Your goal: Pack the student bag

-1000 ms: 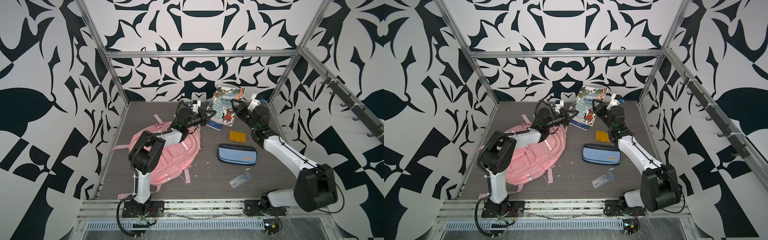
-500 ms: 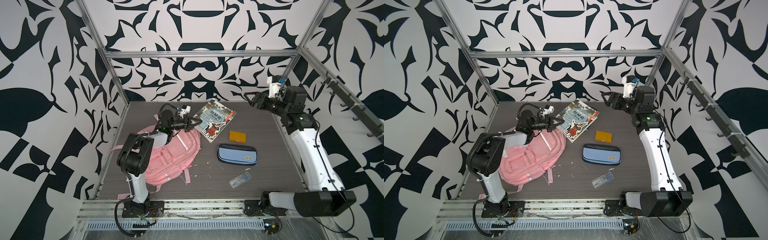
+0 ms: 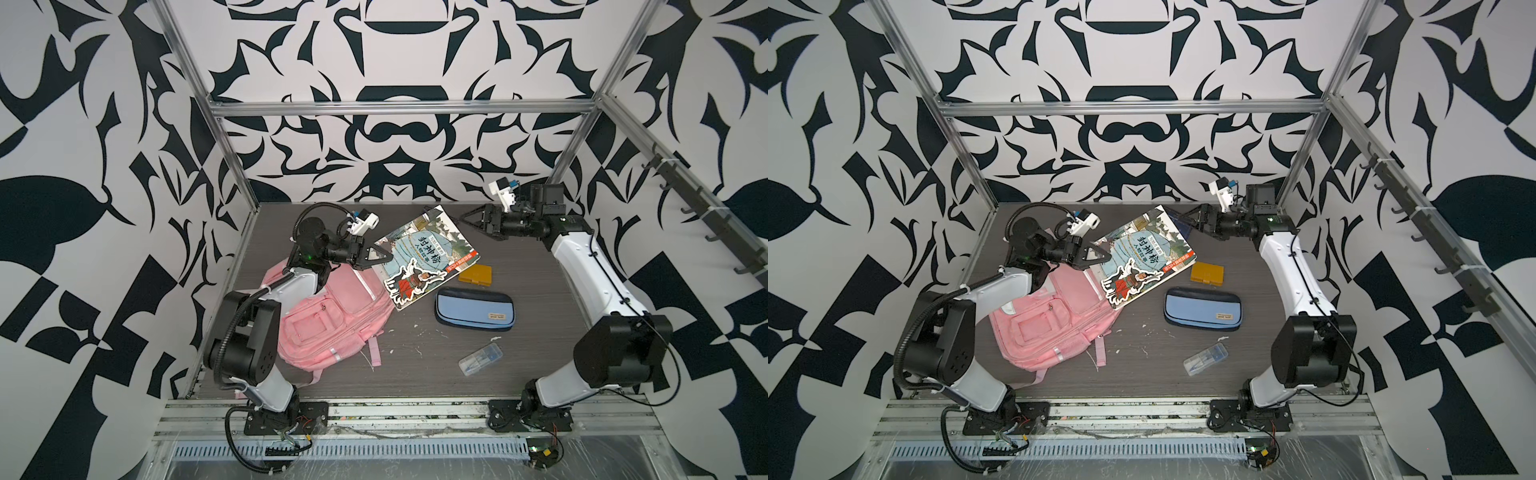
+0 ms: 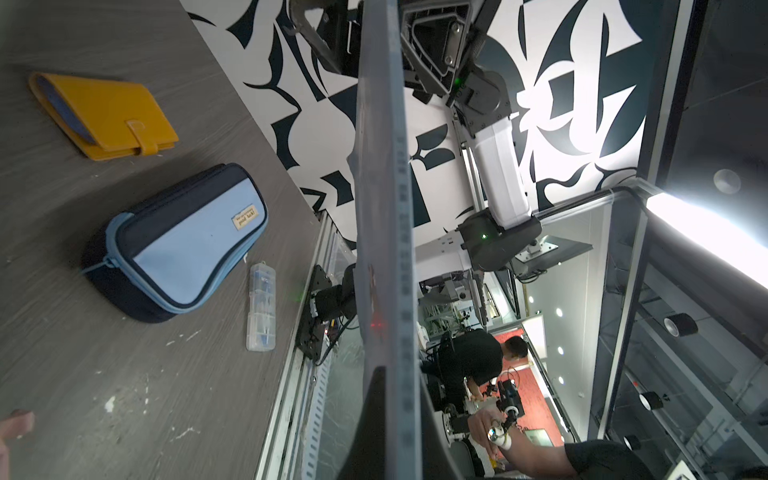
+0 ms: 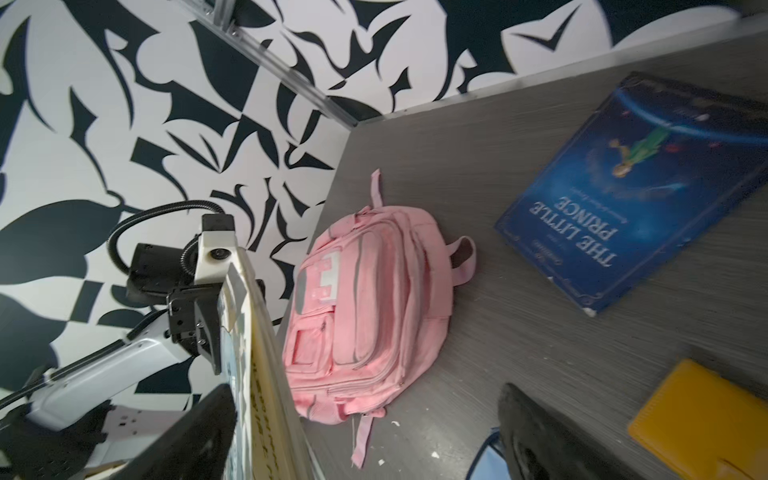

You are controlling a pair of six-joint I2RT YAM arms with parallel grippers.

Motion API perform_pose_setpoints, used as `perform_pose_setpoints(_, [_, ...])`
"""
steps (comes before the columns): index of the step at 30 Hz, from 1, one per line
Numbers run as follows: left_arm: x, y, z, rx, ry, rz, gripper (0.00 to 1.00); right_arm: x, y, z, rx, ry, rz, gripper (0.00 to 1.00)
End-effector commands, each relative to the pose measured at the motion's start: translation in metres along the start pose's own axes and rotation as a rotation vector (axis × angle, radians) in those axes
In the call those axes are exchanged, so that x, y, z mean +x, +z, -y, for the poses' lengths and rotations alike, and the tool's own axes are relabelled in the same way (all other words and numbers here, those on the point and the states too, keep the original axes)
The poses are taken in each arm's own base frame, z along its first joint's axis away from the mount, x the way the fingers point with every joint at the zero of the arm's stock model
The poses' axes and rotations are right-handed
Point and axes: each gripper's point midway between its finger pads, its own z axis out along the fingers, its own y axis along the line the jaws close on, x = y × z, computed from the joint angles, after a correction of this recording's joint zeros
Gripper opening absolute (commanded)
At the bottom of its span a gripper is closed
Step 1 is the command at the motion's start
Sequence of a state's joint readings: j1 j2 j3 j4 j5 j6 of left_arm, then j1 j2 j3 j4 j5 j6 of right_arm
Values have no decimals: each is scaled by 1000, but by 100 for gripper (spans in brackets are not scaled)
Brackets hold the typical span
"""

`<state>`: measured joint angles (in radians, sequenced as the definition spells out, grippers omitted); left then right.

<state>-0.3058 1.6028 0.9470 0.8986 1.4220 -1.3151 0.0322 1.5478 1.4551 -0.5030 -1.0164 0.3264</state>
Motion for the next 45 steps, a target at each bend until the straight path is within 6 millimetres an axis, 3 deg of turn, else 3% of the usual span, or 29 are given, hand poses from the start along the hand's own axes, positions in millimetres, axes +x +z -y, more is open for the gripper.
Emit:
perform_pose_setpoints(1, [12,-1,6,10,10,-48,0,14,12,-51,-235,-42,-78,99])
perform_pose_setpoints(8, [10,-1,14,1,17,-47,0,40,18,-59,-283,-40,-139,99])
perform_pose_setpoints(13, [14,-2,20,-57,29,-40,0,46,23,-52,-275,-21,-152,87])
perform_pose_setpoints(17, [9,-2,15,-54,10,-32,0,48,23,-53,-277,-36,-151,55])
perform_pose_setpoints(20, [7,-3,12,-88,13,-20,0,44,21,-55,-271,-61,-138,23])
perform_pose_setpoints(21, [5,-5,10,-112,16,-11,0,43,21,-56,-273,-71,-134,4])
perform_pose_setpoints(22, [4,-7,6,-138,13,-1,1,41,21,-56,-270,-74,-130,0])
perform_pose_setpoints(23, [1,-11,1,-170,8,17,10,40,20,-56,-267,-78,-126,0])
perform_pose_setpoints(25, [-9,-23,-13,-262,-8,73,40,35,18,-50,-237,-79,-105,0])
perform_pose_setpoints(27, [-21,-42,-40,-423,-60,157,69,24,10,-36,-171,-75,-56,0])
perform_pose_setpoints(29, [-28,-69,-71,-624,-150,238,82,10,-1,-20,-86,-72,11,0])
perform_pose_setpoints(32, [-25,-96,-102,-815,-290,301,89,-11,-20,-1,76,-110,130,0])
perform_pose_setpoints(34, [-17,-103,-114,-887,-378,312,87,-22,-30,1,149,-132,203,0])
perform_pose_setpoints(39, [4,-107,-148,-996,-508,316,74,-46,-54,8,294,-165,374,0])
perform_pose_setpoints(45, [11,-95,-188,-991,-579,293,71,-54,-66,21,407,-155,423,0])
